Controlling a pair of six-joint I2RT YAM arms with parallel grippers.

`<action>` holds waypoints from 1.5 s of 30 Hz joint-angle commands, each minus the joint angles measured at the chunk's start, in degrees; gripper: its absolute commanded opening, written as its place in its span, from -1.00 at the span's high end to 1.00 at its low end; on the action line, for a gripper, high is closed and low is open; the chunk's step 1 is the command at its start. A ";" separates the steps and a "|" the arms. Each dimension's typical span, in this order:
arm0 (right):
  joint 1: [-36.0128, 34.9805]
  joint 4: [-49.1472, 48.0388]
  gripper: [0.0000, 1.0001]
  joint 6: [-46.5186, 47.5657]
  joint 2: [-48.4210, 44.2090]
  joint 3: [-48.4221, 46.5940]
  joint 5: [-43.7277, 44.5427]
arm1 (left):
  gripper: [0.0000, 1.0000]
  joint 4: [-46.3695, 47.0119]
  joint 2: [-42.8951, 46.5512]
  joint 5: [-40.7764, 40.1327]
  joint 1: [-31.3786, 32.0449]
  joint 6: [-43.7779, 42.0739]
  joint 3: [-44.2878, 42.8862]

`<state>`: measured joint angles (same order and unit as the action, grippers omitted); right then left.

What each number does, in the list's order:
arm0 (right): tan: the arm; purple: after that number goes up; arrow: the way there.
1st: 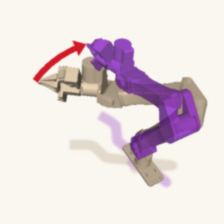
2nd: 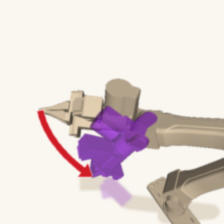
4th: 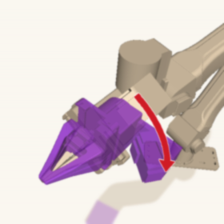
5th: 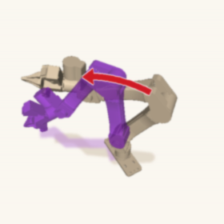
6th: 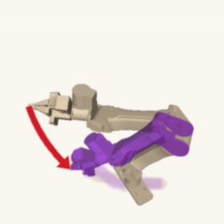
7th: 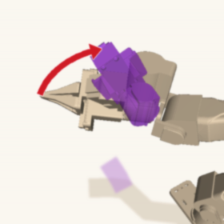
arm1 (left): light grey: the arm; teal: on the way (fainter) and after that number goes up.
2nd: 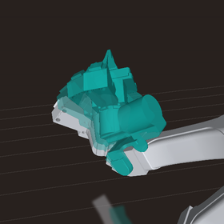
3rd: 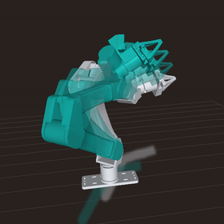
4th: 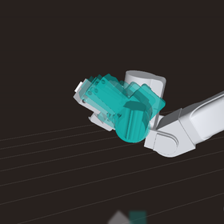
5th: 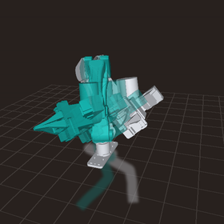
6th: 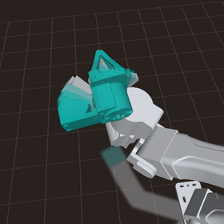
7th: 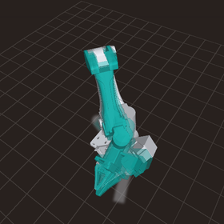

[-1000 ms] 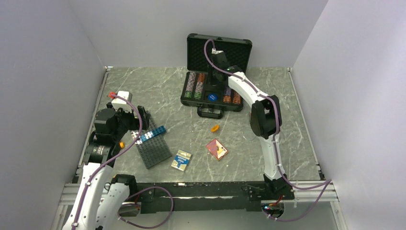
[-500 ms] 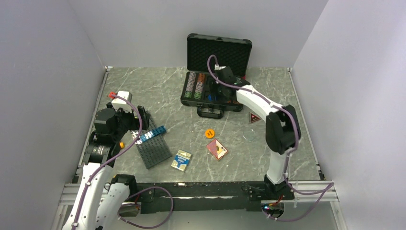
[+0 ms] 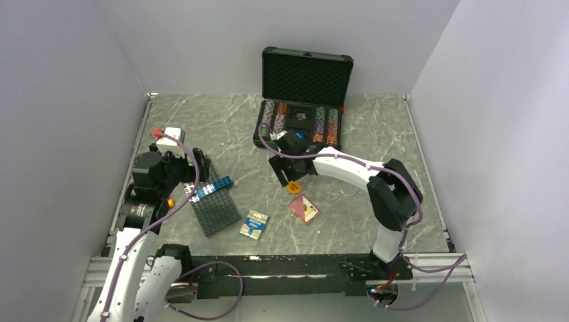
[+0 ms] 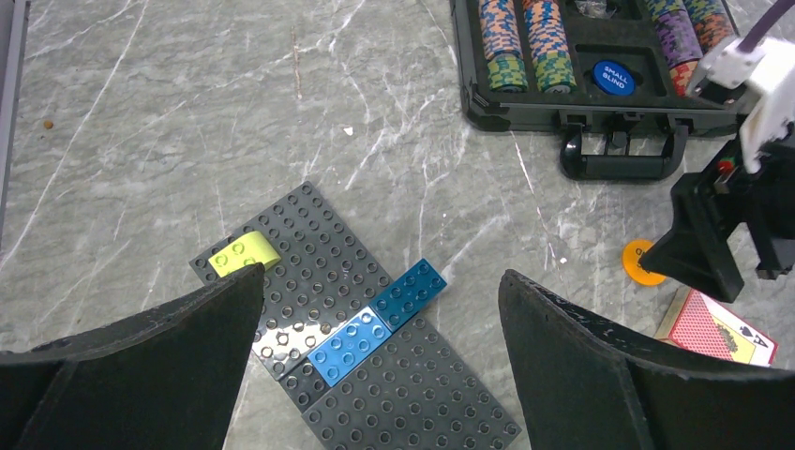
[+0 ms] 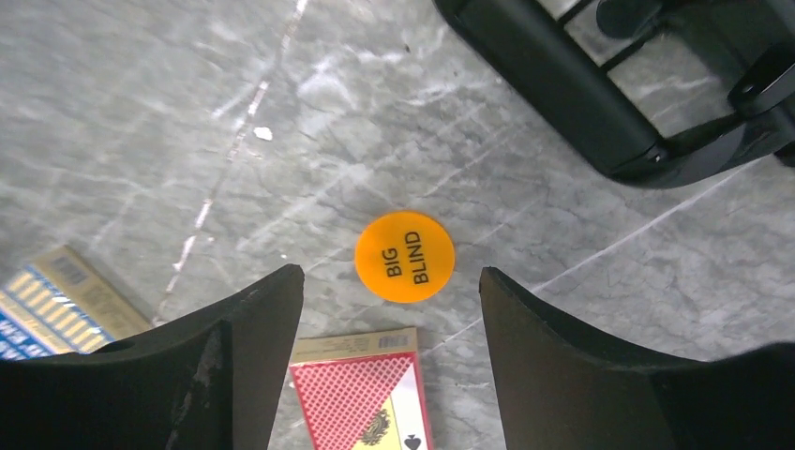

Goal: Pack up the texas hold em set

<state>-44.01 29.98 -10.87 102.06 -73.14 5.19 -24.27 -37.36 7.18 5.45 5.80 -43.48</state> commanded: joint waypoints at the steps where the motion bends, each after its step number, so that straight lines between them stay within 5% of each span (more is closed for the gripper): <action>1: 0.53 -1.62 -0.46 -0.99 2.05 1.08 -0.52 | -0.99 2.12 0.10 -0.52 0.17 0.35 -0.40; 33: 0.50 1.22 -0.31 -2.49 8.89 0.79 0.60 | -0.99 2.04 0.61 -0.75 0.17 0.33 -0.46; 45: 1.21 1.78 0.06 -3.43 8.53 0.47 -0.41 | -0.99 2.03 0.73 -0.68 0.12 0.35 -0.46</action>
<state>-43.57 30.00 -13.52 109.60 -72.01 4.82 -24.29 -37.34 6.98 5.45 5.80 -43.48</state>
